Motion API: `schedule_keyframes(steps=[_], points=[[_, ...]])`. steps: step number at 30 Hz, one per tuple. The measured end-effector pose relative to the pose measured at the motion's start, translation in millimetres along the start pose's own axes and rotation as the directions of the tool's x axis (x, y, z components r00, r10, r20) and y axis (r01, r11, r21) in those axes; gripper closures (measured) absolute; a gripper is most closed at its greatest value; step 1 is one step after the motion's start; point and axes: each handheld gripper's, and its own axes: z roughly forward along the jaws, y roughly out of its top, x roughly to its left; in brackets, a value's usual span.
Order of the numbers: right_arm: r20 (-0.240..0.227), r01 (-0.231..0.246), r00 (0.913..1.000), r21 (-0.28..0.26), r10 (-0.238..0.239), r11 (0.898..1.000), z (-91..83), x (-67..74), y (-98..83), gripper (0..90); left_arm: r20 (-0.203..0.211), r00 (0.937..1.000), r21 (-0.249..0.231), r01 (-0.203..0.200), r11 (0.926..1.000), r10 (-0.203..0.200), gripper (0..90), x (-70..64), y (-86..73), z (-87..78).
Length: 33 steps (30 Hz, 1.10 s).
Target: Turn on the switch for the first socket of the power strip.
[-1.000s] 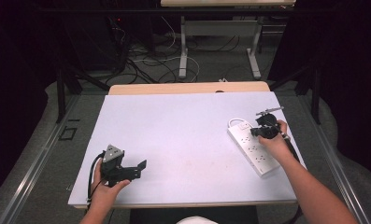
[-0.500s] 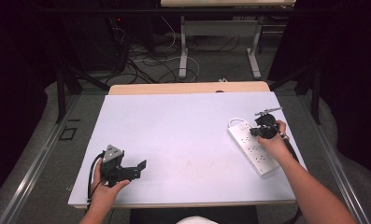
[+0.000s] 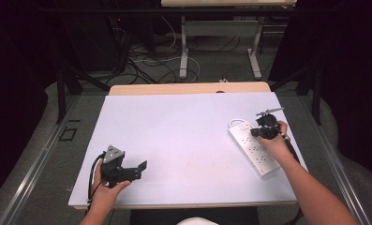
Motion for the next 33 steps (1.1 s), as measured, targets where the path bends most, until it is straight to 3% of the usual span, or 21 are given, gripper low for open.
schedule_keyframes(steps=[19, 33], points=[[0.001, -0.045, 0.999, 0.022, 0.045, 0.999, -2.7, -2.7, 0.0, 77.9, 0.004, 1.0, 0.007, -0.001, 1.0, 0.001, 2.5, 0.1, 0.1, 0.9], [-0.01, -0.051, 0.9986, 0.017, 0.051, 0.999, -3.5, -1.1, 0.2, 58.4, 0.004, 1.0, 0.008, 0.001, 1.0, -0.001, 2.9, 0.5, 0.0, 1.3]])
